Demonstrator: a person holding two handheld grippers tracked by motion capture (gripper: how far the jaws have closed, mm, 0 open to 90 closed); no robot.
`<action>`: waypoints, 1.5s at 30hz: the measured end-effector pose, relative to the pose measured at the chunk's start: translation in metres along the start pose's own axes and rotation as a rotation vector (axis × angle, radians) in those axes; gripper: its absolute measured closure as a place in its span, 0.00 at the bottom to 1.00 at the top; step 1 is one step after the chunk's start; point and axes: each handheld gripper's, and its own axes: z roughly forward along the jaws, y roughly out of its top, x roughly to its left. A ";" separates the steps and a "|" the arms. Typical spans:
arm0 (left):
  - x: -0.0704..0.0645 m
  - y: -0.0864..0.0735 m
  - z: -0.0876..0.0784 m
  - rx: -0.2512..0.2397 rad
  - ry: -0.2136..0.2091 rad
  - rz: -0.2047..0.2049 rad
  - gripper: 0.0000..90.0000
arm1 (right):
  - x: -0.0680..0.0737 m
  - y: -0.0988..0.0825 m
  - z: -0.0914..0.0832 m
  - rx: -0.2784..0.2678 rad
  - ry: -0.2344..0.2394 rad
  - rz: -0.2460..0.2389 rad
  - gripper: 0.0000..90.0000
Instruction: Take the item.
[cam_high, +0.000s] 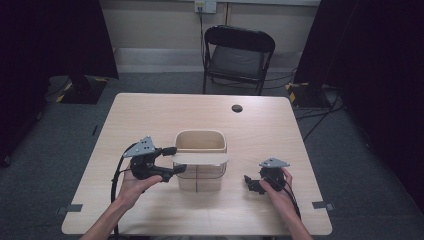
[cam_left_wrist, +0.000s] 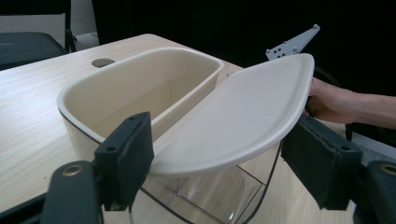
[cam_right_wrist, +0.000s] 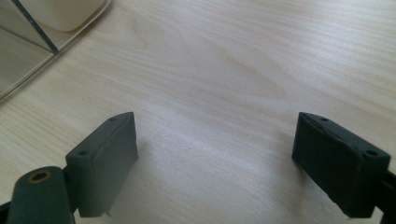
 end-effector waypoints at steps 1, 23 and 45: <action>-0.001 0.000 0.001 -0.005 -0.008 -0.003 0.30 | 0.000 0.000 0.000 0.000 0.000 -0.001 0.15; 0.003 0.007 0.003 -0.005 -0.038 -0.038 0.43 | 0.000 0.000 0.000 0.000 0.000 0.000 0.15; 0.007 0.014 0.004 0.004 -0.039 -0.045 0.49 | 0.000 0.000 0.000 0.000 0.000 0.000 0.15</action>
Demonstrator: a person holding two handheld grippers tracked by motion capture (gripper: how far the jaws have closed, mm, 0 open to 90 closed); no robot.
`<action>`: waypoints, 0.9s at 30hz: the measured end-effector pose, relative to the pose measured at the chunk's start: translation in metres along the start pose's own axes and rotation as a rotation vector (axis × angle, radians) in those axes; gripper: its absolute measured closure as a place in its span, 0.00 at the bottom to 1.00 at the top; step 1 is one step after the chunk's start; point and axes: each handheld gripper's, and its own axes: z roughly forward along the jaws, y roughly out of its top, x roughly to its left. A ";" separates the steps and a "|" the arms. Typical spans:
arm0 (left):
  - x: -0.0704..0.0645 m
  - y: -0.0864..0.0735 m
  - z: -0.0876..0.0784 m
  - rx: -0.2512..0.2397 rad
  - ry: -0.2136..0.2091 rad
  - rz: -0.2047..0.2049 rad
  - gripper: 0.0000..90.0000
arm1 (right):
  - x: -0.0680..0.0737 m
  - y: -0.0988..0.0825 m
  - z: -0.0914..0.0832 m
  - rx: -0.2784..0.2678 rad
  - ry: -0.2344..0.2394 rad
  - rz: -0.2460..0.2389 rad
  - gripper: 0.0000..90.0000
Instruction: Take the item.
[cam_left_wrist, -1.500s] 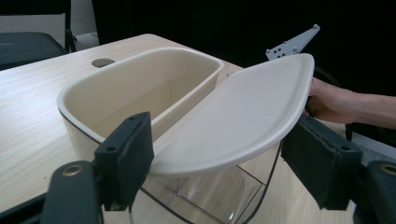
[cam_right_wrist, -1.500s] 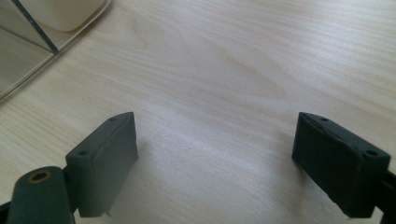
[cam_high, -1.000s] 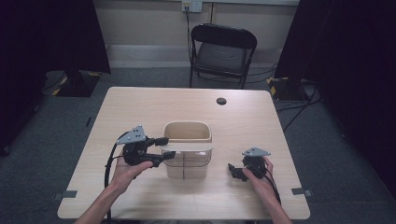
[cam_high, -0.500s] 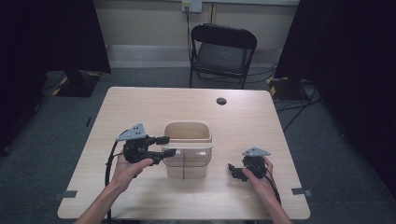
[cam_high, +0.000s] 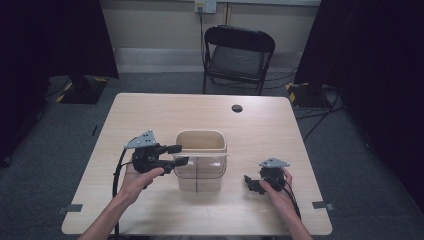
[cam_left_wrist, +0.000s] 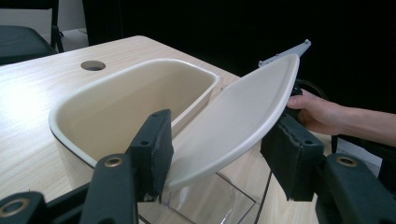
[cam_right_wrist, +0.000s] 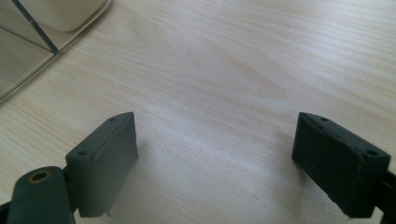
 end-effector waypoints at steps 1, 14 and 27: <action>0.000 0.000 0.000 -0.003 -0.004 -0.002 0.49 | 0.000 0.000 0.000 0.000 0.000 0.000 0.15; 0.004 0.003 0.001 -0.005 0.008 -0.009 0.52 | 0.000 0.000 0.000 0.000 0.000 -0.001 0.15; 0.006 0.007 0.002 0.013 0.011 -0.011 0.54 | 0.000 0.000 0.000 0.000 0.000 0.000 0.15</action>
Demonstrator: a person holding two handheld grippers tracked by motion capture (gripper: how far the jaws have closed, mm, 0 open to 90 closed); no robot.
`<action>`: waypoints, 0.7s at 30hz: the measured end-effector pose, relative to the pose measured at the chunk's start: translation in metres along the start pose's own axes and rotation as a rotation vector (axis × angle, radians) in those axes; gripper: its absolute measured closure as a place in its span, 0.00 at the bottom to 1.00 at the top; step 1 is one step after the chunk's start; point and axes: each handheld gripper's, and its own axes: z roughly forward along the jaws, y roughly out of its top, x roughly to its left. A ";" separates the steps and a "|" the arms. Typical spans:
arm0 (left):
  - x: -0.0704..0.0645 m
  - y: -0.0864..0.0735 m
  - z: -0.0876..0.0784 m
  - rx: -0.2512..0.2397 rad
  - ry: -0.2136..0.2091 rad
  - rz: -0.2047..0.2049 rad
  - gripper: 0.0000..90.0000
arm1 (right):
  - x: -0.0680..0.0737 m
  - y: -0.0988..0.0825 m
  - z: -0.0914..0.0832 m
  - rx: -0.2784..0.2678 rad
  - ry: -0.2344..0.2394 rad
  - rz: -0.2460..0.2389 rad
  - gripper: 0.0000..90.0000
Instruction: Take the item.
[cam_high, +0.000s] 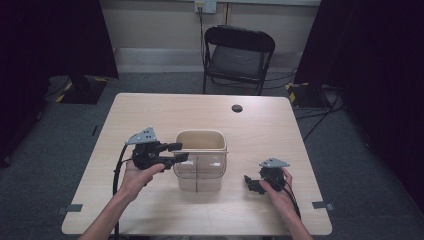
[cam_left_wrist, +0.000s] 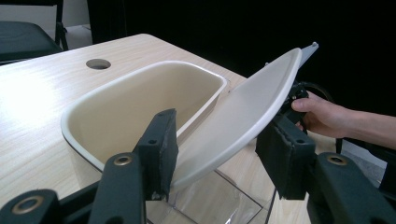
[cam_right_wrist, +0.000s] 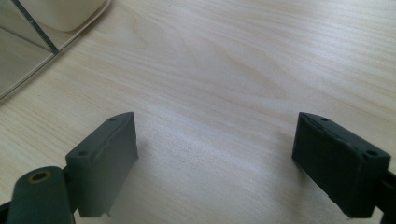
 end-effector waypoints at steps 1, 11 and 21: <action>0.001 0.001 0.000 0.002 0.000 0.005 0.54 | 0.000 0.000 0.000 0.000 0.000 0.000 0.15; 0.004 0.005 0.002 0.008 0.001 -0.010 0.56 | 0.000 0.000 0.000 0.000 0.000 0.000 0.15; 0.006 0.006 0.003 -0.009 0.002 -0.022 0.58 | 0.000 0.000 0.000 0.000 0.000 0.000 0.15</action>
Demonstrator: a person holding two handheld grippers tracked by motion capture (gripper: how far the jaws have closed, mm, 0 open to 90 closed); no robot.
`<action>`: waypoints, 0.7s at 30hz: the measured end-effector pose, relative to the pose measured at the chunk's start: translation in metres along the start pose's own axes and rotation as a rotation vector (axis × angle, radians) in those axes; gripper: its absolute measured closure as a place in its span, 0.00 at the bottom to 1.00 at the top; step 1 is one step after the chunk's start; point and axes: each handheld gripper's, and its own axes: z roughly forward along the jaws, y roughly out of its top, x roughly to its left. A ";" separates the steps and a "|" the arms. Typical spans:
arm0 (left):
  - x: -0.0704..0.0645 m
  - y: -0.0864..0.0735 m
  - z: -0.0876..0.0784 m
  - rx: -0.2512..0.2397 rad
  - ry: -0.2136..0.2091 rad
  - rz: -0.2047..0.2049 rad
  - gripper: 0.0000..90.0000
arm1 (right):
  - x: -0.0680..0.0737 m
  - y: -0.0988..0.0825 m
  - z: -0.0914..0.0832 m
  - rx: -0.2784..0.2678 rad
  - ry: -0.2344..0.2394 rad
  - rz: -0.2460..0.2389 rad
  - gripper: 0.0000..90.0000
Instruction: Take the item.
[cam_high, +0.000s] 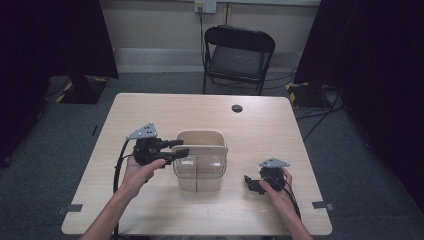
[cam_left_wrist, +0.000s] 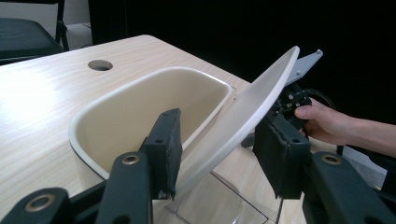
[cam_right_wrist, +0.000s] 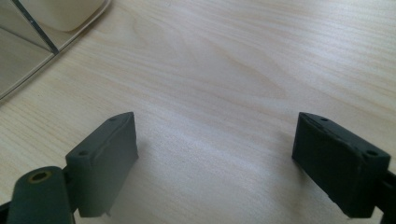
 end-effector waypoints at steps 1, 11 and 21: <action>0.000 0.000 0.000 0.001 0.000 -0.001 0.58 | 0.000 0.000 0.000 0.000 0.000 0.000 0.15; 0.001 0.000 0.000 0.002 0.006 0.001 0.58 | 0.000 0.000 0.000 0.000 0.000 0.000 0.15; 0.001 0.000 0.001 0.013 0.016 0.008 0.58 | 0.000 0.000 0.000 0.000 0.000 0.000 0.15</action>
